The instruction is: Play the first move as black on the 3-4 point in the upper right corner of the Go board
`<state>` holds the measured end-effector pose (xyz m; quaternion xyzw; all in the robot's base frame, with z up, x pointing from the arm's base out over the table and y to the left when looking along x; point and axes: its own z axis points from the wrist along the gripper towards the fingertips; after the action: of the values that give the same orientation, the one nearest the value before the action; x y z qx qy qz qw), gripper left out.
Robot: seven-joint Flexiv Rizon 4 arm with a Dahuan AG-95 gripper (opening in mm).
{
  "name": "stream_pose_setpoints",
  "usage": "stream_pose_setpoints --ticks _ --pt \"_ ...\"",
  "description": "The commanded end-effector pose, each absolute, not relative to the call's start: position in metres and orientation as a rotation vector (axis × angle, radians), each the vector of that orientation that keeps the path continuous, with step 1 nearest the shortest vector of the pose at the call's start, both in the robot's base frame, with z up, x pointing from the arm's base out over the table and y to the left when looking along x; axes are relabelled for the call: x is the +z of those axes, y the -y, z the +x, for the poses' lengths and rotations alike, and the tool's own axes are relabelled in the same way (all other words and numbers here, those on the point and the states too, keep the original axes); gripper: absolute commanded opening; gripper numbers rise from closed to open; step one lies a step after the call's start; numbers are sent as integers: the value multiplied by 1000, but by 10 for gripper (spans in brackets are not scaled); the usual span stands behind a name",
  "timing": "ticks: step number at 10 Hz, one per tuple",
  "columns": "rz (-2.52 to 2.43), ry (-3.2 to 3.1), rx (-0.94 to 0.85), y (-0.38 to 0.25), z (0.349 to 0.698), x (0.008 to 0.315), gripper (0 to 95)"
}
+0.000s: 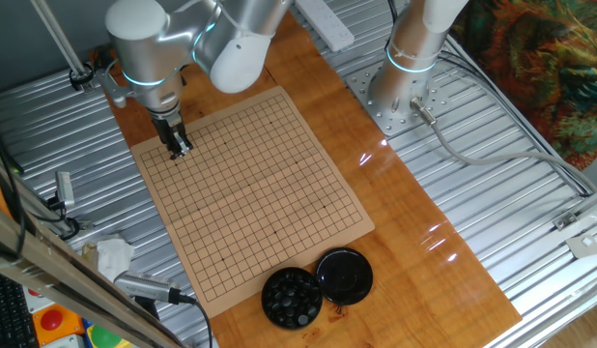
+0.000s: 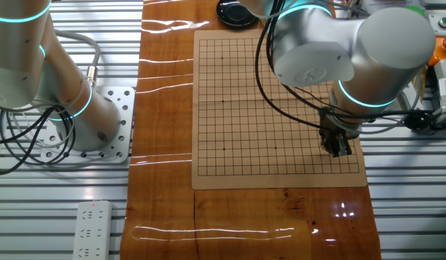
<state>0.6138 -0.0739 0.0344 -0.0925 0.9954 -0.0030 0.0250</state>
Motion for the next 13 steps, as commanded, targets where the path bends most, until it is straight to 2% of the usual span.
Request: stream_pose_setpoints --ticks 1,13 --pt "-288 -3070 -3 75 612 32 0" --pt "-293 -3059 -7 75 608 26 0"
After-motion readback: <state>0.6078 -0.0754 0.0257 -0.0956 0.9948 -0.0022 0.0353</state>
